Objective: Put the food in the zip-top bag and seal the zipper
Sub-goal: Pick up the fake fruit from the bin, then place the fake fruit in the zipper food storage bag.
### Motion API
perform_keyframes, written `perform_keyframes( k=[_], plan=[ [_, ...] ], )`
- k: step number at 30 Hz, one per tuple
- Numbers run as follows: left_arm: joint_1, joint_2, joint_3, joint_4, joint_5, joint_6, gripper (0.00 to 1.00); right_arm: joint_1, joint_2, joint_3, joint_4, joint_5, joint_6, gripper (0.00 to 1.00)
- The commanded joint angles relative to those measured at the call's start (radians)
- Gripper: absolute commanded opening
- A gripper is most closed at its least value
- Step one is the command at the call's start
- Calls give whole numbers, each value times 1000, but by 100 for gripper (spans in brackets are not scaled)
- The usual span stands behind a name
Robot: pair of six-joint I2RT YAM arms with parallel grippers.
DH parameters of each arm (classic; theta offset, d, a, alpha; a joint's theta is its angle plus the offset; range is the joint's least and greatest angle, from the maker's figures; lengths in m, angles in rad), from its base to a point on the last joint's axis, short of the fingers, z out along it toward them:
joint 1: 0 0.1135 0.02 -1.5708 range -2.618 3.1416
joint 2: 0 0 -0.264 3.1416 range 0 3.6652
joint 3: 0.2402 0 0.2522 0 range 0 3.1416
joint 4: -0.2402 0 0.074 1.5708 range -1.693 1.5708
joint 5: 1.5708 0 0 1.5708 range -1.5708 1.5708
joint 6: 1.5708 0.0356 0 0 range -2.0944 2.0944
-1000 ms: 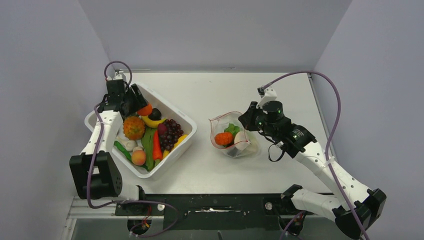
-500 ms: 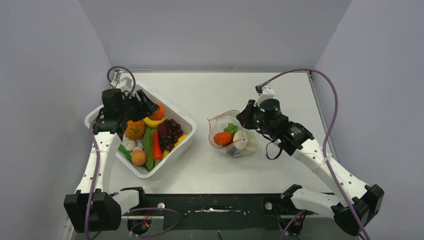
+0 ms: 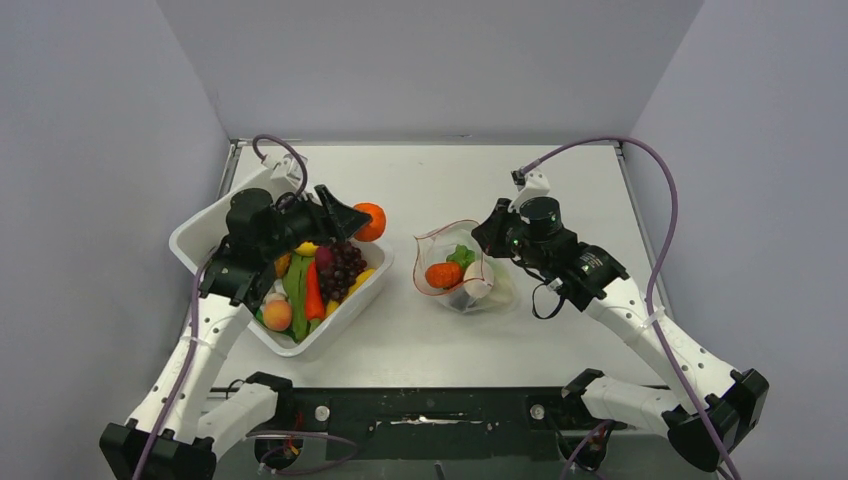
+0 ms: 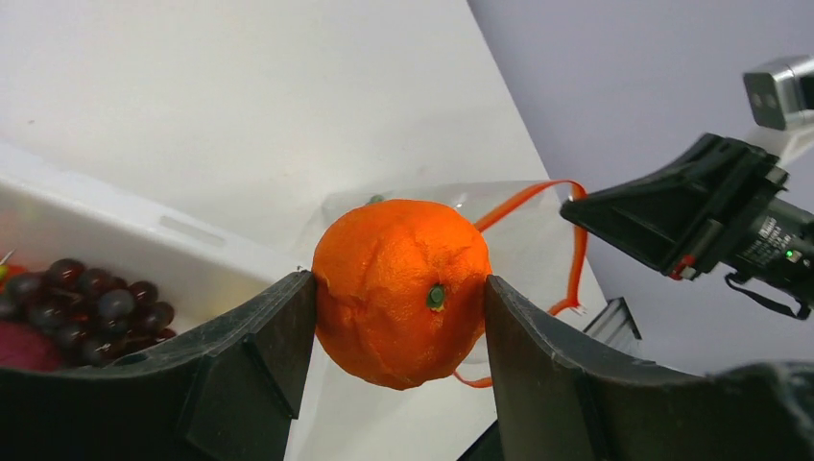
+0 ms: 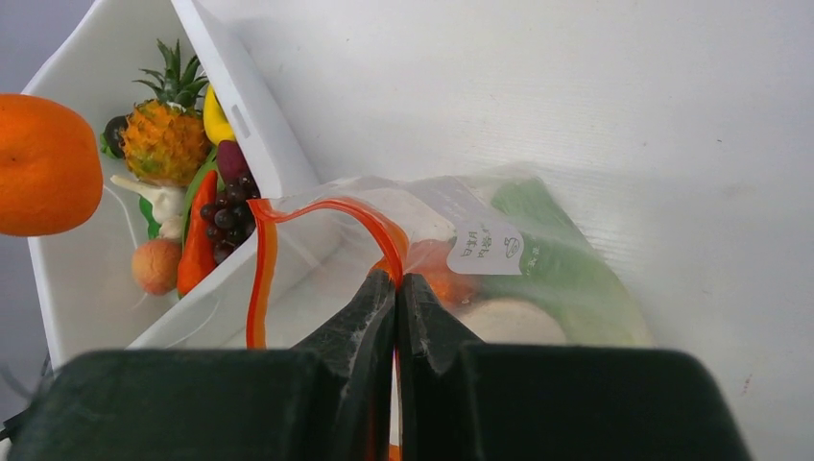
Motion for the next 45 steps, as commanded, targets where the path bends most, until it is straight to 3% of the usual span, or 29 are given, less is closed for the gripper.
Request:
perform_keyframes(
  k=[1,8,17,27,36,45],
  plan=[
    [-89,8,-8,165,23,-34,31,11,-6,43,66,5,18,1],
    [-258,43,-38,295,-19,-67,30,12,-8,47,68,2,18,1],
    [-433,150,-31,334,-127,-37,31,22,-3,47,72,-35,15,1],
    [-463,262,-24,344,-145,22,39,33,4,63,76,-40,17,1],
    [-495,314,20,288,-196,63,63,34,13,69,77,-46,11,1],
    [-495,291,46,220,-230,95,72,35,7,47,80,-39,13,1]
  ],
)
